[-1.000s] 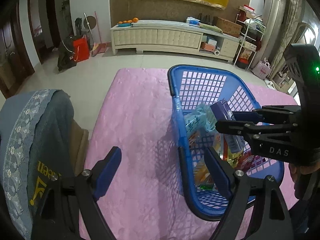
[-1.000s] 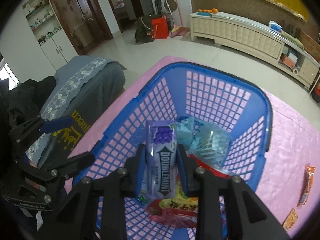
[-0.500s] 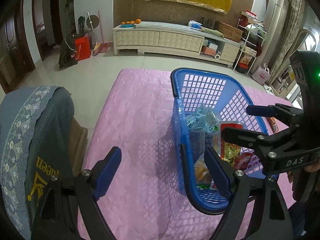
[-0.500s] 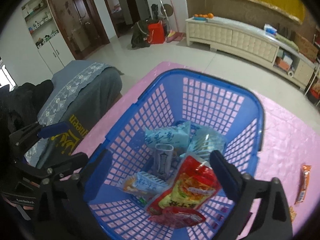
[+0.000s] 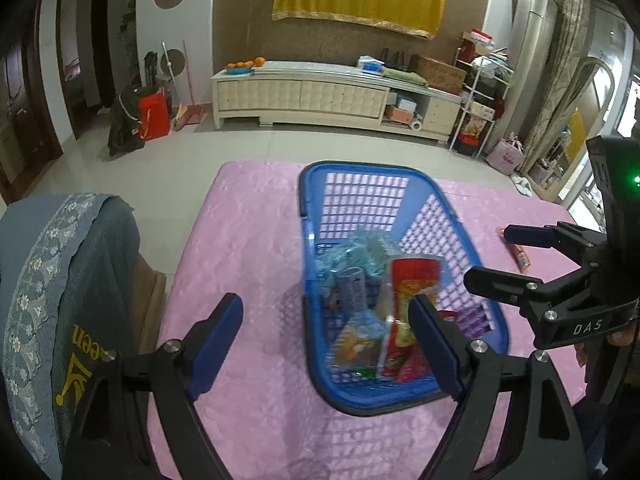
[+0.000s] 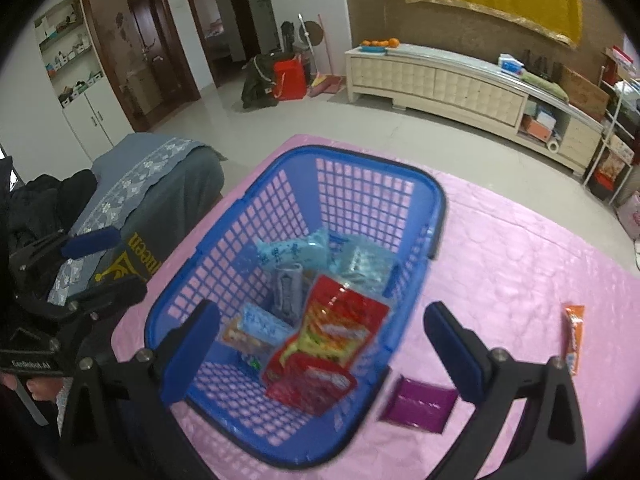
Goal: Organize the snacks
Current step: 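Move both grippers away from the basket toward the purple pouch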
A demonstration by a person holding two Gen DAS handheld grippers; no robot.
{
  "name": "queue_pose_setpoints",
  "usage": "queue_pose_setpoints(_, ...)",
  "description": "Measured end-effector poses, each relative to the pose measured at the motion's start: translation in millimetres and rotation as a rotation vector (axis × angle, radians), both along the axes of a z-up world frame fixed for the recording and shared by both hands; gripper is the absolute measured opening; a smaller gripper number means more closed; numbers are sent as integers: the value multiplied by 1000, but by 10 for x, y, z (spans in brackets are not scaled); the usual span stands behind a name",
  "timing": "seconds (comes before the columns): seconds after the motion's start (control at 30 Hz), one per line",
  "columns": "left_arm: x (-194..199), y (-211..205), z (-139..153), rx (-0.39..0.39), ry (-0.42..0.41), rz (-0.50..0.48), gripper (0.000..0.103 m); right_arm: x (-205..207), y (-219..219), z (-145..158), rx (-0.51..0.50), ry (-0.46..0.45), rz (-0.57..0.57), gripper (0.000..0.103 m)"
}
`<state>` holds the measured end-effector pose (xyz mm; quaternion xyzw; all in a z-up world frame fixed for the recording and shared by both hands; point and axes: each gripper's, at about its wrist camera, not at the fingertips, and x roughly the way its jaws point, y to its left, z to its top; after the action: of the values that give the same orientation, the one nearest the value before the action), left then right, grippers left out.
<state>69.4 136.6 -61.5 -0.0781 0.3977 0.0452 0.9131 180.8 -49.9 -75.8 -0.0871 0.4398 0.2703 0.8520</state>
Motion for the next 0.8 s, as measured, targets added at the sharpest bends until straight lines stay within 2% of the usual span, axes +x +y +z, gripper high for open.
queue_pose_setpoints(0.33, -77, -536, 192, 45, -19, -92, 83, -293, -477, 147, 23, 13, -42, 103)
queue_pose_setpoints(0.57, -86, -1036, 215, 82, -8, -166, 83, -449, -953, 224, 56, 7, -123, 103)
queue_pose_setpoints(0.8, -19, -1497, 199, 65, -1, -243, 83, -544, -1507, 224, 60, 17, -212, 103)
